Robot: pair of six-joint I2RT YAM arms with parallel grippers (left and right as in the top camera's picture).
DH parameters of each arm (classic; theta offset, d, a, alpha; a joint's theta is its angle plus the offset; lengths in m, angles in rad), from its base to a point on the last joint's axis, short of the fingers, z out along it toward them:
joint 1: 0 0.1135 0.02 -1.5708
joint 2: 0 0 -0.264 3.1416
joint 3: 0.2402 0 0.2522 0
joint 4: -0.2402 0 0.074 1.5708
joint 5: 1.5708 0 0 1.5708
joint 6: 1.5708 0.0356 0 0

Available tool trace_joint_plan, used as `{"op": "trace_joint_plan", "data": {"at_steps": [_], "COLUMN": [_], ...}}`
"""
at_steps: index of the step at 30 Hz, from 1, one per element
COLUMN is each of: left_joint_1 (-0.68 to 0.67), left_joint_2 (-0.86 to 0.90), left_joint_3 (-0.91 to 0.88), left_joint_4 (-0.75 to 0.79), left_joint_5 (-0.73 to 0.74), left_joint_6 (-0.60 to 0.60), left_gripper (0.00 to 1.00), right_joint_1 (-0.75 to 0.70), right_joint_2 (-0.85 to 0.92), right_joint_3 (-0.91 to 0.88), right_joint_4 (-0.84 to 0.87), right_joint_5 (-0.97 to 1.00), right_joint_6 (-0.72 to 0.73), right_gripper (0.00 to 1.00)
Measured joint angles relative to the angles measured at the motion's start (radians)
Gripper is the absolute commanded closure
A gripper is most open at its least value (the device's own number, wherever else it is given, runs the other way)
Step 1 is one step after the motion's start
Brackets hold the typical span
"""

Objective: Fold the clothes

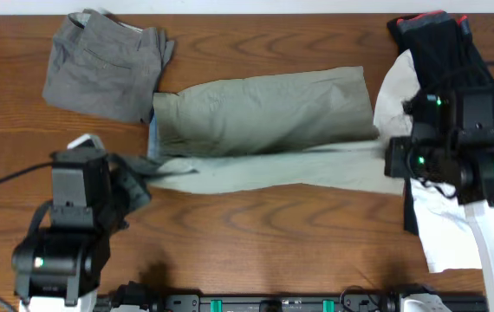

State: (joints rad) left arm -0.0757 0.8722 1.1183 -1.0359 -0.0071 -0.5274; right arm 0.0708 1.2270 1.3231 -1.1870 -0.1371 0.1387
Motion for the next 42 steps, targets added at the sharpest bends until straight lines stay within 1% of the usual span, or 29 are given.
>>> {"op": "trace_joint_plan", "data": {"at_steps": [5, 11, 15, 22, 27, 32, 38, 42], "left_joint_1": [0.0, 0.0, -0.02, -0.077, -0.079, -0.079, -0.079, -0.079], "left_joint_2": [0.111, 0.277, 0.377, 0.511, 0.636, 0.75, 0.835, 0.879], "left_joint_3": [0.0, 0.0, -0.001, -0.002, -0.002, -0.002, -0.003, -0.003], "left_joint_4": [0.155, 0.324, 0.443, 0.678, 0.819, 0.971, 1.113, 1.174], "left_joint_5": [-0.004, -0.016, -0.023, -0.046, -0.062, -0.072, -0.072, -0.072], "left_joint_6": [0.0, 0.002, 0.023, 0.093, 0.114, 0.146, 0.179, 0.19], "left_gripper": [0.94, 0.94, 0.94, 0.94, 0.94, 0.94, 0.94, 0.94], "right_joint_1": [0.0, 0.0, -0.003, -0.033, -0.032, -0.032, -0.032, -0.032], "right_joint_2": [0.104, 0.241, 0.322, 0.406, 0.467, 0.543, 0.648, 0.682], "right_joint_3": [0.0, 0.001, 0.001, 0.001, 0.002, 0.002, 0.003, 0.003], "right_joint_4": [0.157, 0.295, 0.349, 0.465, 0.565, 0.624, 0.683, 0.733], "right_joint_5": [0.015, 0.032, 0.046, 0.071, 0.075, 0.079, 0.082, 0.082], "right_joint_6": [-0.032, -0.049, -0.05, -0.059, -0.069, -0.072, -0.072, -0.072], "right_gripper": [0.99, 0.99, 0.99, 0.99, 0.99, 0.99, 0.99, 0.99]}}
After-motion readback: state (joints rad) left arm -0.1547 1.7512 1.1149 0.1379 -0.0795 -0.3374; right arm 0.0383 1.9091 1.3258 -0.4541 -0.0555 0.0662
